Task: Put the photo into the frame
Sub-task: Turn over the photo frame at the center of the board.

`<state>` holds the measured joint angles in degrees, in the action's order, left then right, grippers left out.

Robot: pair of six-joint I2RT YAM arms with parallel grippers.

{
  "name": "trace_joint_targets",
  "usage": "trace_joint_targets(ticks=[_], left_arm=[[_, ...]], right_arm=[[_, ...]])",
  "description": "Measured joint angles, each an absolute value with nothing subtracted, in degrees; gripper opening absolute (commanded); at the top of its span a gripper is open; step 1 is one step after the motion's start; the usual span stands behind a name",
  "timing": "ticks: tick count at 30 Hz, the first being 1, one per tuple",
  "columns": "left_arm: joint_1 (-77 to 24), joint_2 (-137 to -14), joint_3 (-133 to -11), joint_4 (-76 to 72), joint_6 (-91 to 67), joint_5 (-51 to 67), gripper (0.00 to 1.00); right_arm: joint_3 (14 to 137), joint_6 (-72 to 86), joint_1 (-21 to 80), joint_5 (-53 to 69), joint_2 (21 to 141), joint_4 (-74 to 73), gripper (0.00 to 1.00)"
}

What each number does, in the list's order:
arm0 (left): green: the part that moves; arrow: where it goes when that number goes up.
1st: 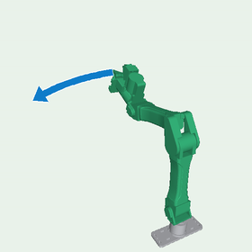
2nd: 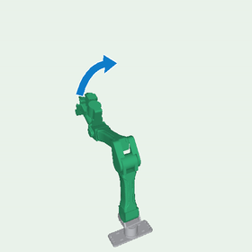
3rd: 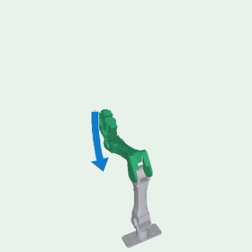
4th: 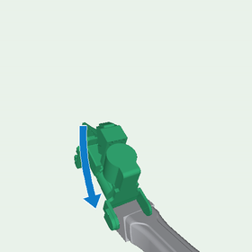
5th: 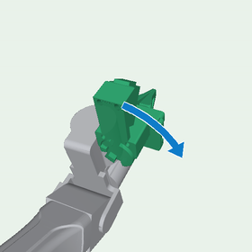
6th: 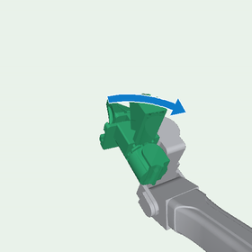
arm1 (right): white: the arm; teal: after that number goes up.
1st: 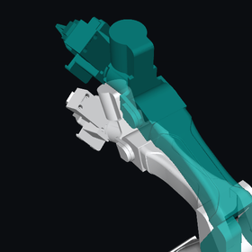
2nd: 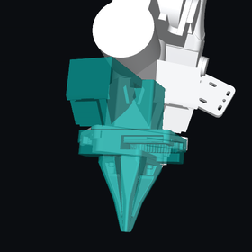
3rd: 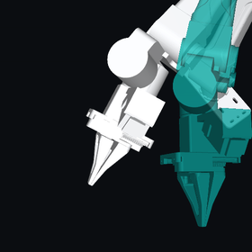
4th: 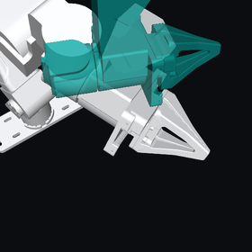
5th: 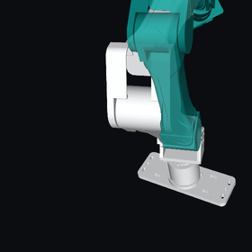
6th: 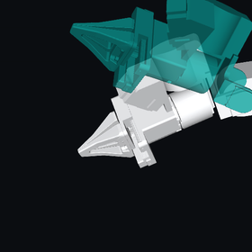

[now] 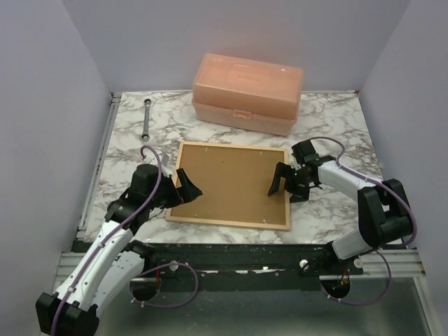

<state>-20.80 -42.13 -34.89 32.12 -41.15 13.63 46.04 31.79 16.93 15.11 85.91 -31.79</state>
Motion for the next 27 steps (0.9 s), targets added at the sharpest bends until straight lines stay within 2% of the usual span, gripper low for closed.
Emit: trace_joint_targets(ticks=[7, 16, 20, 27], left_arm=[[-27.8, -38.5, -32.7, 28.8, -44.1, 16.0, 0.99], [-41.5, -48.0, -33.8, 26.2, -45.3, 10.8, 0.99], [-45.7, -53.3, -34.8, 24.9, -45.8, 7.3, 0.98], [-52.2, -60.9, -38.4, 24.5, -46.8, 2.1, 0.98]], right_arm=[[52.6, 33.5, 21.7, 15.2, 92.4, -32.4, 0.95], [52.6, 33.0, 23.2, 12.5, 91.9, -32.6, 0.93], [47.8, 33.0, 23.6, 11.9, 87.2, -33.3, 0.87], [42.0, 35.0, 26.3, 10.7, 81.2, -35.6, 0.68]])
